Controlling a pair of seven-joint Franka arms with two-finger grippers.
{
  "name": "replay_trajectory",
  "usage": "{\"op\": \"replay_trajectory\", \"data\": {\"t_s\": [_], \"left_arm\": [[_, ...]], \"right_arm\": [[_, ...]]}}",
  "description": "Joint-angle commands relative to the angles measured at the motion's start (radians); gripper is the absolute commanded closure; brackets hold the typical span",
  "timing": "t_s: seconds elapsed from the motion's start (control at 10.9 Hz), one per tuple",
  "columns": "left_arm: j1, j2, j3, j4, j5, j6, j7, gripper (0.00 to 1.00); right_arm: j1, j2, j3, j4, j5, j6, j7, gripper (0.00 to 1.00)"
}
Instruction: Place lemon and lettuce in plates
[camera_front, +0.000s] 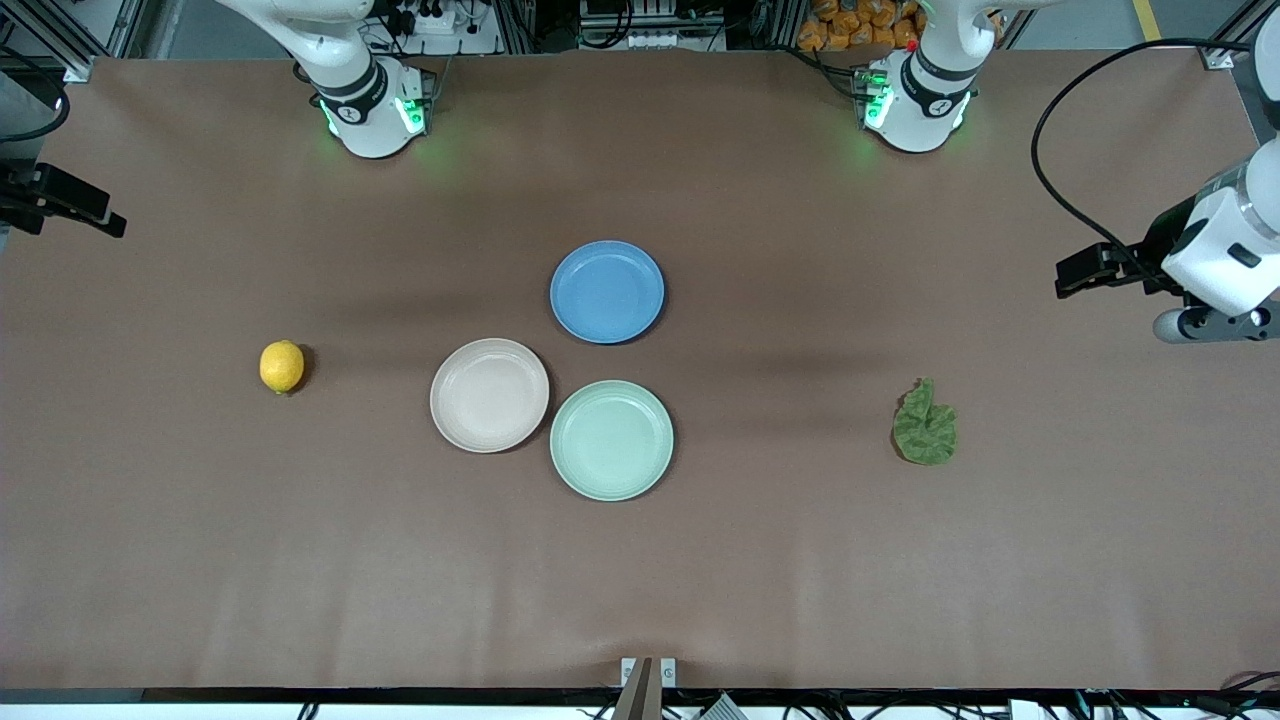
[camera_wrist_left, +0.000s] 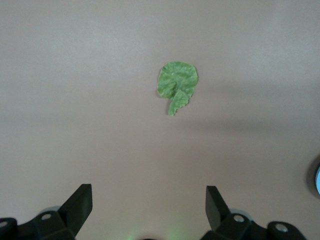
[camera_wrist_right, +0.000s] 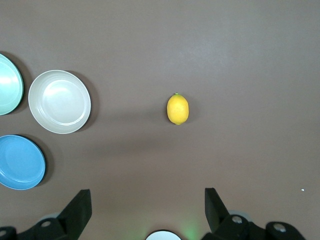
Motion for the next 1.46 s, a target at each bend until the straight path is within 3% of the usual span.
{"op": "replay_trajectory", "data": {"t_s": [0.0, 0.64, 1.37], "left_arm": [[-0.003, 0.04, 0.001, 0.011, 0.025, 0.042, -0.007, 0.0], [0.008, 0.214, 0.001, -0.021, 0.022, 0.226, -0.007, 0.0], [0.036, 0.253, 0.001, -0.323, 0.016, 0.595, -0.004, 0.0]], "right_arm": [[-0.01, 0.005, 0.008, -0.002, -0.008, -0.007, -0.006, 0.0], [-0.011, -0.003, 0.008, -0.072, -0.009, -0.001, -0.004, 0.0], [-0.005, -0.003, 0.01, -0.189, -0.037, 0.04, -0.004, 0.0]]}}
